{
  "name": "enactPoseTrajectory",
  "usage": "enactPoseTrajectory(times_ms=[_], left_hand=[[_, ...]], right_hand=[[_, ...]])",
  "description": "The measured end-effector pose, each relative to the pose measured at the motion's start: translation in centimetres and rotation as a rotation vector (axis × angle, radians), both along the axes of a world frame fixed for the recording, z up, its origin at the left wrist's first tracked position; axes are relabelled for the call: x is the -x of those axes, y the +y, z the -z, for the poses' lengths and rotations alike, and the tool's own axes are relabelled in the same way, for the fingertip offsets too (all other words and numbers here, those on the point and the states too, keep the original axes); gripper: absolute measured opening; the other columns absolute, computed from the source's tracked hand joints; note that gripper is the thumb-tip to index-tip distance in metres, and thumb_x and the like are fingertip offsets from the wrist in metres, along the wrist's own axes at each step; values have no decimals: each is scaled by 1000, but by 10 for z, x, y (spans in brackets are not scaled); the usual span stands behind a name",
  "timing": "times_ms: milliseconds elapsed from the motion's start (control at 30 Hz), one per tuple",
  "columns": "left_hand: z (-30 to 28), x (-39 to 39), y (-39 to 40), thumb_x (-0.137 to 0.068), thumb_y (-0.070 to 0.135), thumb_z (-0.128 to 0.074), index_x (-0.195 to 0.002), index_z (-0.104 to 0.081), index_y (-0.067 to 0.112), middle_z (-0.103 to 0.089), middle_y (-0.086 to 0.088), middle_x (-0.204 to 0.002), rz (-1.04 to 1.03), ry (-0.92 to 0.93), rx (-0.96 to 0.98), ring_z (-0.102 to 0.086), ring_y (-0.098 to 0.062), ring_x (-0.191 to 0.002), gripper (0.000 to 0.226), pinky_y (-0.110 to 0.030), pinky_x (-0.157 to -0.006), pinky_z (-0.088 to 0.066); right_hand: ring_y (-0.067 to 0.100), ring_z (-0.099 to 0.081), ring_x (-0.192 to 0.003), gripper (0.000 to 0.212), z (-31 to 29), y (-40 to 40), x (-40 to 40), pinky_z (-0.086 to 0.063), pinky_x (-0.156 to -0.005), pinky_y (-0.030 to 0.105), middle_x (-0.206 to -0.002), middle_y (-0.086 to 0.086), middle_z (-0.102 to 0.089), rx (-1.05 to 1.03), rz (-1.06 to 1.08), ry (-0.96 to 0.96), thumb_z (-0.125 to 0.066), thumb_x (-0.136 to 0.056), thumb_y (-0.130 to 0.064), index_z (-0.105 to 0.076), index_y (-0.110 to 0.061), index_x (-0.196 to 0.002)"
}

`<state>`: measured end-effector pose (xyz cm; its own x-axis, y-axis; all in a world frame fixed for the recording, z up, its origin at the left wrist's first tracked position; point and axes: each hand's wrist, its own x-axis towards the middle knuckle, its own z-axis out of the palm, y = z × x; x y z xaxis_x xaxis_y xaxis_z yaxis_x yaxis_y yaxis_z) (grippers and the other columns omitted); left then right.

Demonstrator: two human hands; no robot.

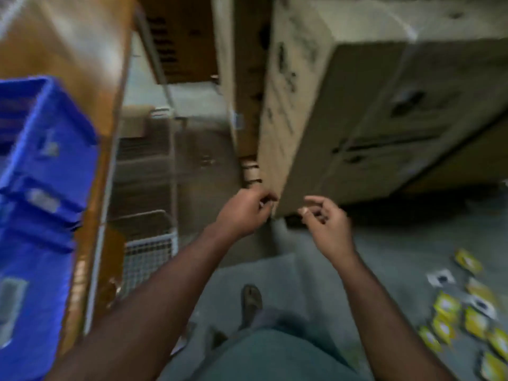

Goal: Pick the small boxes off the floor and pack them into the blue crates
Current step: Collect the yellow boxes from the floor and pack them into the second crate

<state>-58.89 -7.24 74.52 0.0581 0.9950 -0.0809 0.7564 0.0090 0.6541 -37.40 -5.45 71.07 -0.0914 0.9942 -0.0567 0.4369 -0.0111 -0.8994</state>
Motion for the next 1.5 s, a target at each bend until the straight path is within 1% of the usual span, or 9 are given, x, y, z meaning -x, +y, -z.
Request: enactPoseTrajectory(times_ms=[167,367,467,633,867,1000,1267,1367,1500], left_hand=[[44,-131,28,-98,30,-58,-117,-71,27,-74,4,-111,256,22,75,-69,-15,-99,23,-34,-81,-56],[109,-245,47,-99,32,-53,-121,-67,32,-71,4,-119,428,81,280,-68,-13,-99,26,-39,-87,-58],[125,-301,68,-100,33,-53,-123,-66,33,-70,6,-120,463,138,308,-67,-15,-104,27,-38,-87,-57],[138,-383,99,-100,33,-53,-124,-65,33,-68,6,-116,434,136,343,-66,-14,-96,27,-37,-83,-58],[148,-509,168,-99,27,-52,-125,-65,26,-69,4,-118,564,135,327,-67,-14,-98,29,-34,-84,-57],[169,-575,230,-97,26,-57,-118,-66,27,-70,3,-118,644,152,371,-67,-15,-101,23,-36,-90,-56],[216,-699,354,-98,27,-55,-113,-63,29,-64,3,-120,772,227,521,-62,-16,-105,18,-37,-92,-55],[223,-742,377,-97,31,-57,-117,-63,24,-65,0,-115,808,280,520,-63,-18,-103,22,-42,-93,-56],[258,-811,394,-83,50,-55,-113,-63,25,-68,-4,-108,791,295,522,-66,-22,-98,40,-44,-90,-58]], right_hand=[[8,-69,-84,29,48,-51,-125,-54,-76,27,-95,-13,-72,94,207,-277,-67,-93,-31,-65,-31,-122],[12,-71,-85,26,87,-70,-261,-56,-80,29,-95,-9,-74,219,481,-249,-66,-94,-28,-70,-25,-119],[14,-72,-88,24,102,-60,-330,-52,-78,26,-95,-9,-73,266,515,-266,-67,-94,-29,-70,-26,-118],[18,-73,-94,24,121,-38,-418,-53,-82,28,-105,0,-77,316,564,-297,-66,-94,-27,-71,-22,-117],[21,-72,-103,28,144,18,-511,-52,-89,28,-115,1,-76,381,633,-280,-68,-93,-27,-70,-20,-119],[24,-71,-107,33,156,65,-569,-54,-95,35,-118,4,-74,398,665,-285,-69,-93,-26,-68,-17,-125],[23,-68,-104,42,177,175,-665,-46,-83,26,-125,3,-69,421,702,-293,-67,-95,-29,-61,-19,-136],[22,-67,-111,41,186,194,-701,-48,-89,31,-125,-1,-70,473,781,-278,-65,-94,-32,-62,-22,-134],[26,-67,-114,39,208,205,-757,-53,-94,37,-125,0,-71,550,911,-252,-64,-90,-34,-66,-23,-128]])
